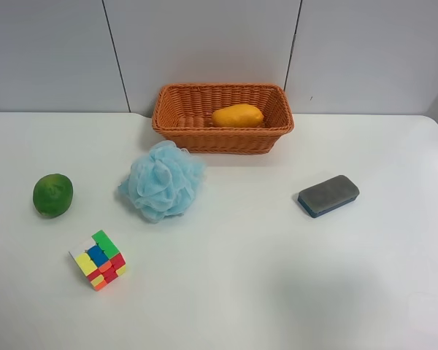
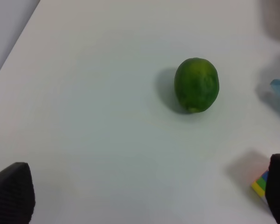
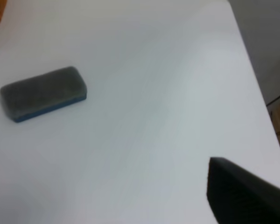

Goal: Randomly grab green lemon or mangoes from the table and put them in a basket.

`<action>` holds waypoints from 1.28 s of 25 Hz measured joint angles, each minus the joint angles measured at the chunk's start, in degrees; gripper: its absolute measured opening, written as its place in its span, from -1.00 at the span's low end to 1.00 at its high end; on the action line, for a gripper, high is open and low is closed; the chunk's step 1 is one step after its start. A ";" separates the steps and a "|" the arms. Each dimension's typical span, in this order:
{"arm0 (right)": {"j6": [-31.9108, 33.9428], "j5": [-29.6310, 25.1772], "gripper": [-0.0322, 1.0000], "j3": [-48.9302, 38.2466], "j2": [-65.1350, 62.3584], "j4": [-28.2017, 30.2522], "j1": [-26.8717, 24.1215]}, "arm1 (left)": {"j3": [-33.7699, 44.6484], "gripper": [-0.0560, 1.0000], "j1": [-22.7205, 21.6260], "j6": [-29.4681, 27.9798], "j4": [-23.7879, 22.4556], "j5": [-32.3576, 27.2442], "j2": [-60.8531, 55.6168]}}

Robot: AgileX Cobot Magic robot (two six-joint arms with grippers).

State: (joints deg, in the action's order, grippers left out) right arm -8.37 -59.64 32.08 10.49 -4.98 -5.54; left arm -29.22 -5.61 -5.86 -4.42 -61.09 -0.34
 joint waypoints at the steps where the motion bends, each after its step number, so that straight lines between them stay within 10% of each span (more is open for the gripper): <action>1: 0.31 -0.07 0.89 -1.38 -1.22 -0.18 0.00 | 0.00 0.99 0.00 0.00 0.00 0.00 0.00; 32: 10.42 -1.33 0.81 -4.52 -10.63 5.90 0.00 | 0.00 0.99 0.00 -0.06 0.00 0.00 0.00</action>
State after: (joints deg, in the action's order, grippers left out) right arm 2.05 -60.97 27.56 -0.15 0.92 -5.54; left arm -29.22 -5.61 -5.92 -4.42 -61.09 -0.34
